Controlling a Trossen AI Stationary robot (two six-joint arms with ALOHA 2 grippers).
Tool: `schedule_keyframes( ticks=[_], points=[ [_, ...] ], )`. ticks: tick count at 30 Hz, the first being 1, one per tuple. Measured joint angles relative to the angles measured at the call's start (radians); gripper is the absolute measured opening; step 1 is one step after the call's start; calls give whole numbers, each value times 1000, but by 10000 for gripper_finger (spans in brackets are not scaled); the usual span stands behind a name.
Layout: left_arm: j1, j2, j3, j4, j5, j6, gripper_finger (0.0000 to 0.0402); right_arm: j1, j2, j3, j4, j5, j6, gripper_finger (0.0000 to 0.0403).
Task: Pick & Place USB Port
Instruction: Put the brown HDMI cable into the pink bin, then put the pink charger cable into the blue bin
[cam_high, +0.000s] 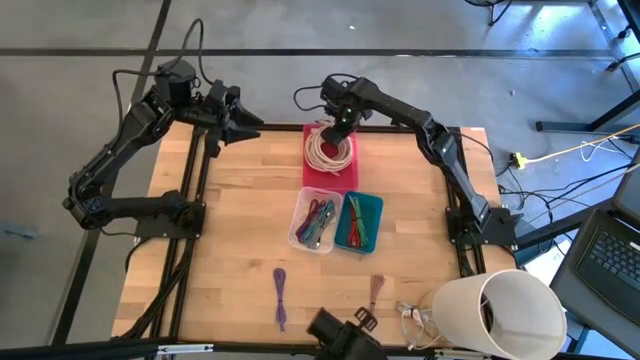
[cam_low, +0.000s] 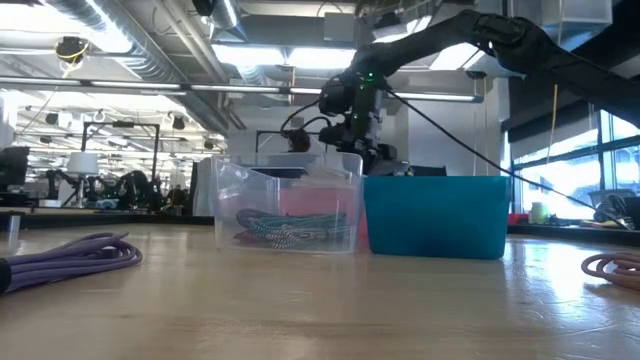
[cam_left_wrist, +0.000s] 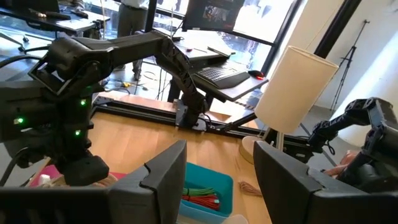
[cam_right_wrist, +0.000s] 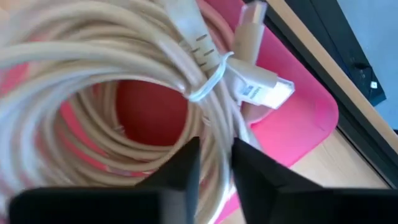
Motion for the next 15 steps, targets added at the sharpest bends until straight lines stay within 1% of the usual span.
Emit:
schedule_keyframes(
  ticks=[4, 7, 9, 15],
  points=[
    [0, 0, 0, 0, 0, 0, 179, 6, 0, 42, -13, 0, 1, 147],
    [0, 0, 0, 0, 0, 1, 179, 12, -1, 75, -19, 11, 4, 173],
    [0, 0, 0, 0, 0, 1, 179, 16, -21, 65, -13, 25, 17, 182],
    [0, 0, 0, 0, 0, 21, 179, 36, -78, 73, -53, 144, 20, 187]
  ],
)
